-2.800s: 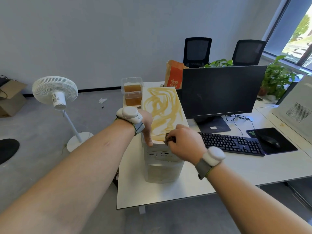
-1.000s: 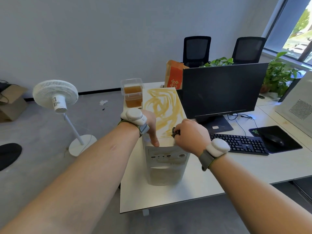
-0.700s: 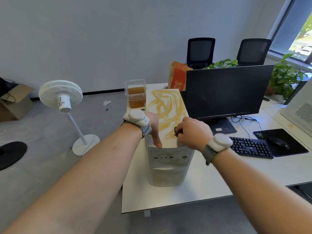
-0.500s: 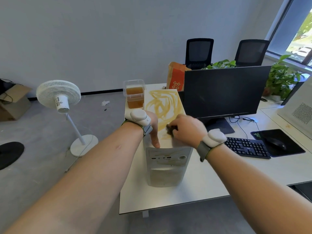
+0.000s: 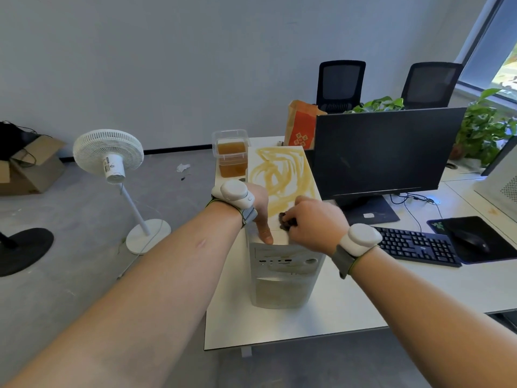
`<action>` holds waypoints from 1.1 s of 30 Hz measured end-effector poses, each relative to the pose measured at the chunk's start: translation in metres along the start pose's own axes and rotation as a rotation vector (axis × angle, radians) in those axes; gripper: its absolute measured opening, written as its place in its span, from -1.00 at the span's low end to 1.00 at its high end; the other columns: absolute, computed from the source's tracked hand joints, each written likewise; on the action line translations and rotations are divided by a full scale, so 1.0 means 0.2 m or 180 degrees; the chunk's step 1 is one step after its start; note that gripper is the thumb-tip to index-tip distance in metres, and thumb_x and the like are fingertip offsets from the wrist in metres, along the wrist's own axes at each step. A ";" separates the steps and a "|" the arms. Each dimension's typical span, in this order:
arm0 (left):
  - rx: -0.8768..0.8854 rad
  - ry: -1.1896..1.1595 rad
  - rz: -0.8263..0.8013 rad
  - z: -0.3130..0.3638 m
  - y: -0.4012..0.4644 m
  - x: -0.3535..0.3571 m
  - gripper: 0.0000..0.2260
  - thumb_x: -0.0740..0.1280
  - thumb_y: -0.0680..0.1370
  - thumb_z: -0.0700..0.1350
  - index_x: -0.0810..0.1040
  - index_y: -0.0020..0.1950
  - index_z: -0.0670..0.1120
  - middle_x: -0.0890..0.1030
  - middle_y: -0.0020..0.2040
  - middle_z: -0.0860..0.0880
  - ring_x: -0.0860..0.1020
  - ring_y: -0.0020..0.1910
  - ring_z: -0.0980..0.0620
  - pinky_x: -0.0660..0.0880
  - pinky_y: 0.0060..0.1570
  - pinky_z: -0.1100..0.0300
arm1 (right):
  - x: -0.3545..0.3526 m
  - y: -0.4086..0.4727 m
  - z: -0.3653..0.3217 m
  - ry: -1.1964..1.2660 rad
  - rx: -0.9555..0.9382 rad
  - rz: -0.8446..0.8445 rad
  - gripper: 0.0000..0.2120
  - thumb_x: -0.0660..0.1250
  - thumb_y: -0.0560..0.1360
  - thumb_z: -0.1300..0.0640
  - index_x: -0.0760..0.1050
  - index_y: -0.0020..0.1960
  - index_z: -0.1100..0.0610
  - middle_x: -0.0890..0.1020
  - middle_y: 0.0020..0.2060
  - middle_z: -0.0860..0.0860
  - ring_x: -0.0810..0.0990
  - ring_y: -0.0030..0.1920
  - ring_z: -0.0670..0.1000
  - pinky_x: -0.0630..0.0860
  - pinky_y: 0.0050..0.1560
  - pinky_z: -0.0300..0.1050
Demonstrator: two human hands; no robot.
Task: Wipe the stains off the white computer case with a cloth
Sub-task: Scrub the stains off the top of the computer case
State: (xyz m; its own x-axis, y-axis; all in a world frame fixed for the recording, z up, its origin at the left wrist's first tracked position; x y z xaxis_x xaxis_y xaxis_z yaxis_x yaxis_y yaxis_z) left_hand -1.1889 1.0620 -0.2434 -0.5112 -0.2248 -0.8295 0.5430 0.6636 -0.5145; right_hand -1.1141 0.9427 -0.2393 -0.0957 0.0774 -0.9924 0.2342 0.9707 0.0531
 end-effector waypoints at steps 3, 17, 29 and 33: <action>0.0232 -0.0157 0.0068 -0.01 0.00 0.00 -0.36 0.54 0.30 0.39 0.36 -0.31 -0.14 0.39 -0.36 -0.05 0.37 -0.39 -0.07 0.37 -0.30 0.16 | -0.05 0.02 0.05 0.0080 0.0493 0.0212 -0.77 0.27 0.53 0.02 0.71 0.02 -0.06 0.56 -0.09 -0.09 0.57 -0.15 0.09 0.45 -0.20 -0.13; 0.0555 -0.0488 0.0296 -0.12 0.04 0.06 -0.35 0.60 0.27 0.32 0.26 -0.42 -0.11 0.30 -0.45 -0.03 0.25 -0.45 -0.03 0.24 -0.35 0.15 | 0.04 -0.09 0.03 -0.0069 0.0473 0.0621 -0.80 0.22 0.55 0.03 0.64 -0.06 -0.03 0.44 -0.11 -0.06 0.48 -0.25 0.06 0.33 -0.33 -0.16; 0.0599 -0.0737 0.0283 -0.16 0.04 0.08 -0.38 0.65 0.24 0.25 0.31 -0.39 -0.11 0.35 -0.43 -0.05 0.26 -0.44 -0.05 0.25 -0.35 0.17 | 0.02 -0.03 -0.10 0.0696 0.0009 0.0157 -0.69 0.28 0.52 0.06 0.65 0.21 -0.07 0.59 0.07 -0.05 0.58 0.04 0.07 0.57 -0.05 -0.05; 0.0560 -0.0748 0.0341 -0.16 0.05 0.08 -0.36 0.65 0.22 0.26 0.27 -0.40 -0.10 0.32 -0.45 -0.04 0.26 -0.44 -0.05 0.26 -0.32 0.17 | 0.01 0.02 -0.18 0.0685 -0.0051 0.0276 -0.72 0.26 0.50 0.06 0.65 0.13 -0.14 0.62 -0.03 -0.08 0.59 -0.01 0.07 0.59 -0.05 0.00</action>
State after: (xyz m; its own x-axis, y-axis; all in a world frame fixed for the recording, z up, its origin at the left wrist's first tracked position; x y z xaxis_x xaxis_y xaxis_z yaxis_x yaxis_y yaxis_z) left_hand -1.2137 1.0877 -0.2542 -0.2880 -0.3326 -0.8980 0.7029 0.5634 -0.4341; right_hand -1.1489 0.9556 -0.2369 -0.2804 0.2058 -0.9376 0.2354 0.9617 0.1407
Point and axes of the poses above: each hand's wrist, its own y-axis towards the middle knuckle, its own x-axis out of the palm, z = x × y, the point moved 6 cm from there along y, towards the middle knuckle
